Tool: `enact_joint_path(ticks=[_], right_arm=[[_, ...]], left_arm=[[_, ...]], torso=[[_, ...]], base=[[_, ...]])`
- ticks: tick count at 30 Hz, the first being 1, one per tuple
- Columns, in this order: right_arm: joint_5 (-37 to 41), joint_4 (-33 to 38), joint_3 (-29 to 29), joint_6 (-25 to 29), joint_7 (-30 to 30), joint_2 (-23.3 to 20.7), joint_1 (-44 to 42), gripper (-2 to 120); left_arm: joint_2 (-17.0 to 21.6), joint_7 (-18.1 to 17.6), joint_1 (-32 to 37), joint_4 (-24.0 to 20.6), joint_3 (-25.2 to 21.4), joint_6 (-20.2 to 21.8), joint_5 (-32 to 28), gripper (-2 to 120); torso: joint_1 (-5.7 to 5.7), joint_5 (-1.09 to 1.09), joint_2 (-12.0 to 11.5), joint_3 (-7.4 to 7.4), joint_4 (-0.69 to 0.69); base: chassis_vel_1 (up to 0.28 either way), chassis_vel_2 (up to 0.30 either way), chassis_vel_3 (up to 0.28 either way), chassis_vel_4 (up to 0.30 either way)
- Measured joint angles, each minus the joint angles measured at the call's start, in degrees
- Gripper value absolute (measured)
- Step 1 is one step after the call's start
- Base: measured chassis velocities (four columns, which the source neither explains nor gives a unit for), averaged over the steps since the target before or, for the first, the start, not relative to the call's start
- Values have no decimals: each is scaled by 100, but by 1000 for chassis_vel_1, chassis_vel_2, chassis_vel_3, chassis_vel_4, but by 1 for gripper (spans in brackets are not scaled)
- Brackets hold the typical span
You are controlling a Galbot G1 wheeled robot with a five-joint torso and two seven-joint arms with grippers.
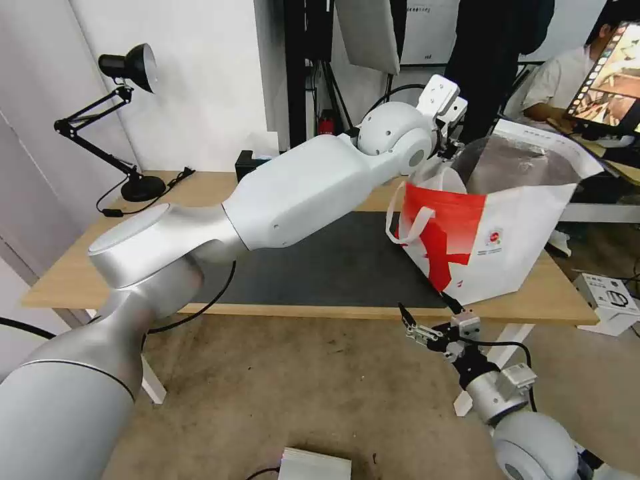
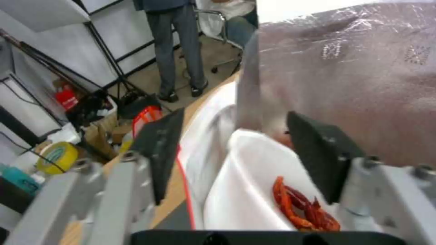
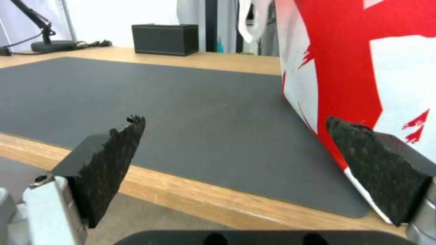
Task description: Pick up the trash from the table and place it into the takeout bag.
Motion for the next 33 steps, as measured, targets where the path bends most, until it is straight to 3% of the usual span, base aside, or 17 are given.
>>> enact_joint_path(ticks=[3,8,10,11,12,14,15,16,19,20,23,24,27,28,30,31,33], right_arm=[[0,0,0,0,0,0,0,100],[0,0,0,0,0,0,0,100],[0,0,0,0,0,1,0,100],[0,0,0,0,1,0,0,100],[0,0,0,0,1,0,0,100],[0,0,0,0,2,0,0,100],[0,0,0,0,0,0,0,100],[0,0,0,0,0,0,0,100],[0,0,0,0,3,0,0,100],[0,0,0,0,3,0,0,100],[0,0,0,0,0,-1,0,100],[0,0,0,0,0,-1,0,100],[0,0,0,0,2,-1,0,100],[0,0,0,0,2,-1,0,100],[0,0,0,0,1,0,0,100],[0,0,0,0,1,0,0,100],[0,0,0,0,0,0,0,100]], left_arm=[[216,-3,55,-112,-21,-145,103,86],[679,0,237,-396,-47,-596,444,99],[1030,6,395,-712,-95,-996,567,99],[1426,36,563,-1040,-142,-1387,720,100],[1426,36,563,-1040,-142,-1387,720,100],[1803,100,722,-1369,-209,-1707,866,100],[2241,166,933,-1755,-334,-1974,938,100],[2241,166,933,-1755,-334,-1974,938,100],[3165,189,1489,-2362,-697,-2114,980,100],[3165,189,1489,-2362,-697,-2114,980,100],[3859,187,2321,-2936,-1337,-2153,983,100],[3859,187,2321,-2936,-1337,-2153,983,100],[4398,211,3573,-3584,-2249,-2217,1154,100],[4398,211,3573,-3584,-2249,-2217,1154,100],[4668,265,4509,-3942,-2965,-2327,1355,100],[4668,265,4509,-3942,-2965,-2327,1355,100],[4796,344,5318,-4163,-3550,-2395,1515,100]], torso=[[0,0,0,0,-1],[0,-1,0,0,0],[1,-1,0,0,1],[0,-2,0,0,0],[0,-2,0,0,0],[0,-2,0,0,2],[0,-3,0,0,1],[0,-3,0,0,1],[0,-3,0,0,1],[0,-3,0,0,1],[0,-5,0,0,3],[0,-5,0,0,3],[-1,-5,0,-1,1],[-1,-5,0,-1,1],[0,1,0,-1,-1],[0,1,0,-1,-1],[0,-5,0,0,1]], base=[[0,0,0,0],[0,0,0,0],[0,0,0,0],[0,0,0,0],[0,0,0,0],[0,0,0,0],[0,0,0,0],[0,0,0,0],[0,0,0,0],[0,0,0,0],[0,0,0,0],[0,0,0,0],[0,0,0,0],[0,0,0,0],[0,0,0,0],[0,0,0,0],[0,0,0,0]])
